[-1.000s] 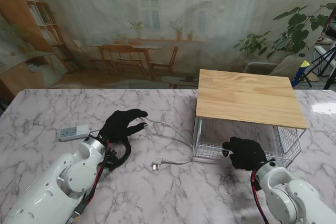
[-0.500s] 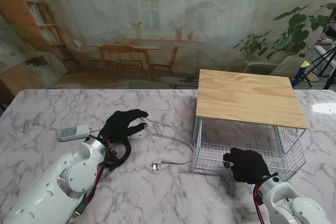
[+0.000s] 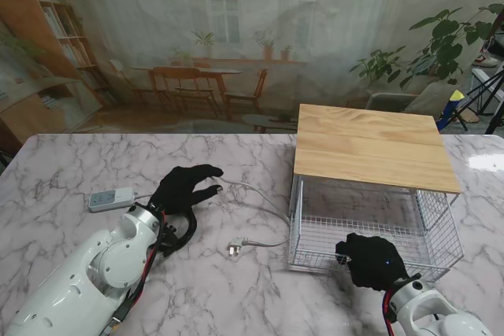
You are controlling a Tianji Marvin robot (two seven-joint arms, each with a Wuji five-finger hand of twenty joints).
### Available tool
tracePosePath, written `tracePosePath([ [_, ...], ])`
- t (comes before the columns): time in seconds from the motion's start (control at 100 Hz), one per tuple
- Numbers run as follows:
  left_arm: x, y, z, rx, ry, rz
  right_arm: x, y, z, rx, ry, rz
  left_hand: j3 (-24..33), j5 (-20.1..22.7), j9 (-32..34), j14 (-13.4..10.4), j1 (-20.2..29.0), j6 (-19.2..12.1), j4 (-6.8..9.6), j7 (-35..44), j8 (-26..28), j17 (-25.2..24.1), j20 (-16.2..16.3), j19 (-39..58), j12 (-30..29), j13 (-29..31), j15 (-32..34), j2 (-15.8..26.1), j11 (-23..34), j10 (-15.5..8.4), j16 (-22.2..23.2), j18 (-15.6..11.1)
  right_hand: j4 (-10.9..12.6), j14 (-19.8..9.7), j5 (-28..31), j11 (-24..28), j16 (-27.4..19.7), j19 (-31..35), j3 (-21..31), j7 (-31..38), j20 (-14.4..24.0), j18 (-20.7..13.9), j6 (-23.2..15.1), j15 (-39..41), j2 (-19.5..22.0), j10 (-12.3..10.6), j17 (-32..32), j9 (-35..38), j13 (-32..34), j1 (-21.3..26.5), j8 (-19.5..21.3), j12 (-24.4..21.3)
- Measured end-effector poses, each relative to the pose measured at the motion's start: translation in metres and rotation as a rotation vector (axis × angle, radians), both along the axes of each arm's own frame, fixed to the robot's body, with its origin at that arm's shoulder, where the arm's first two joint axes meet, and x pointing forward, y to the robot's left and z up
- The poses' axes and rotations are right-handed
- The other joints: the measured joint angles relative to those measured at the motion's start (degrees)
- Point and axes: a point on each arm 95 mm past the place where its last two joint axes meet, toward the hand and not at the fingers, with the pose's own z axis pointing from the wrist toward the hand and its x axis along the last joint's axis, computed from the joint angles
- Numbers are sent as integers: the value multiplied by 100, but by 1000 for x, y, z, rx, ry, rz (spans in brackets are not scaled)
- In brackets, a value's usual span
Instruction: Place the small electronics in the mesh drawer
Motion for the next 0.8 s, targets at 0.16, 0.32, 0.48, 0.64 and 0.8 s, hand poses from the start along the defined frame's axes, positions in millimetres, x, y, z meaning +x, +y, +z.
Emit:
tracePosePath([
  [0.16, 0, -1, 0, 3, 3, -2, -6, 2, 0, 2, 4, 2, 0, 0, 0, 0, 0, 0, 0, 0, 0, 0, 0, 0, 0, 0, 0, 0, 0, 0, 0, 0, -1, 0, 1, 0, 4, 0, 0, -10, 2, 0, 0, 2, 0, -9, 1, 0, 0, 0, 4, 78],
  [0.32, 0, -1, -1, 5, 3, -2, -12, 5, 0, -5, 18, 5, 0, 0, 0, 0, 0, 0, 0, 0, 0, 0, 0, 0, 0, 0, 0, 0, 0, 0, 0, 0, -51, 0, 1, 0, 8, 0, 0, -43, 33, 2, 1, 33, 0, -16, -83, 0, -9, 0, 12, 189],
  [0.48, 0, -1, -1, 6, 3, -3, -15, 5, 2, -20, 45, 9, 0, 0, 0, 0, 0, 0, 0, 0, 0, 0, 0, 0, 0, 0, 0, 0, 0, 0, 0, 0, -52, -53, 1, -1, 10, 46, 0, -82, 84, 2, 4, 277, -1, -20, -127, 0, -18, 0, 128, 227],
  [0.64, 0, -1, -1, 7, 3, -3, -18, 5, 2, -22, 52, 8, 0, 0, 0, 0, 0, 0, 0, 0, 0, 0, 0, 0, 0, 0, 0, 0, 0, 0, 0, 0, -52, -53, 3, -2, 10, 47, 38, -83, 87, 3, 4, 277, -52, -20, -128, 0, -18, 0, 209, 229],
  [0.8, 0, -1, -1, 8, 2, -2, -23, 3, 4, -32, 63, 11, 0, 0, 0, 0, 0, 0, 0, 0, 0, 0, 0, 0, 0, 0, 0, 0, 0, 0, 0, 0, -80, -53, 3, -16, 11, 48, 82, -227, 87, 3, 53, 277, -60, -20, -128, 0, -17, 52, 353, 230],
])
